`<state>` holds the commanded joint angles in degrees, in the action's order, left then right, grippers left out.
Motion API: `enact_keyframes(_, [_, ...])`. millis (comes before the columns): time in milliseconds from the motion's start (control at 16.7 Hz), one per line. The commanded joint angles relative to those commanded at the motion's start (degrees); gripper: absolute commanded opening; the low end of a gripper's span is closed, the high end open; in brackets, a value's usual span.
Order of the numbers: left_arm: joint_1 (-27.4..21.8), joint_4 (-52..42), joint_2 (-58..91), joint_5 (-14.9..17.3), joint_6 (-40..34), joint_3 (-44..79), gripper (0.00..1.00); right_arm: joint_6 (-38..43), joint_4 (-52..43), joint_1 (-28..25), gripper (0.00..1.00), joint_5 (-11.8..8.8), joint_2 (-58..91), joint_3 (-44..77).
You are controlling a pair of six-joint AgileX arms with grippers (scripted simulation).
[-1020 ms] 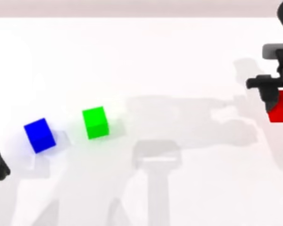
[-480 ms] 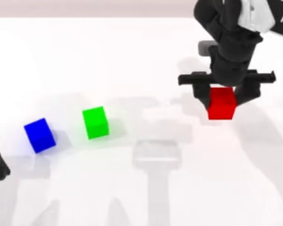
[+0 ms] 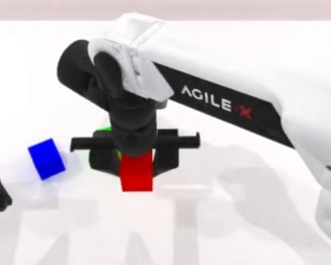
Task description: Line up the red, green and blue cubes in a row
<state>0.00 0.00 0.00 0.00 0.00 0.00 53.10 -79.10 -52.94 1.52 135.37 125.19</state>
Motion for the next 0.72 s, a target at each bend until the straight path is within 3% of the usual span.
enact_keyframes(420, [0.00, 0.00, 0.00, 0.00, 0.00, 0.00, 1.00, 1.72, -0.29, -1.58, 0.00, -0.01, 0.40, 1.36])
enact_keyframes(720, [0.00, 0.00, 0.00, 0.00, 0.00, 0.00, 1.00, 1.85, 8.62, -1.61, 0.00, 0.06, 1.05, -6.72])
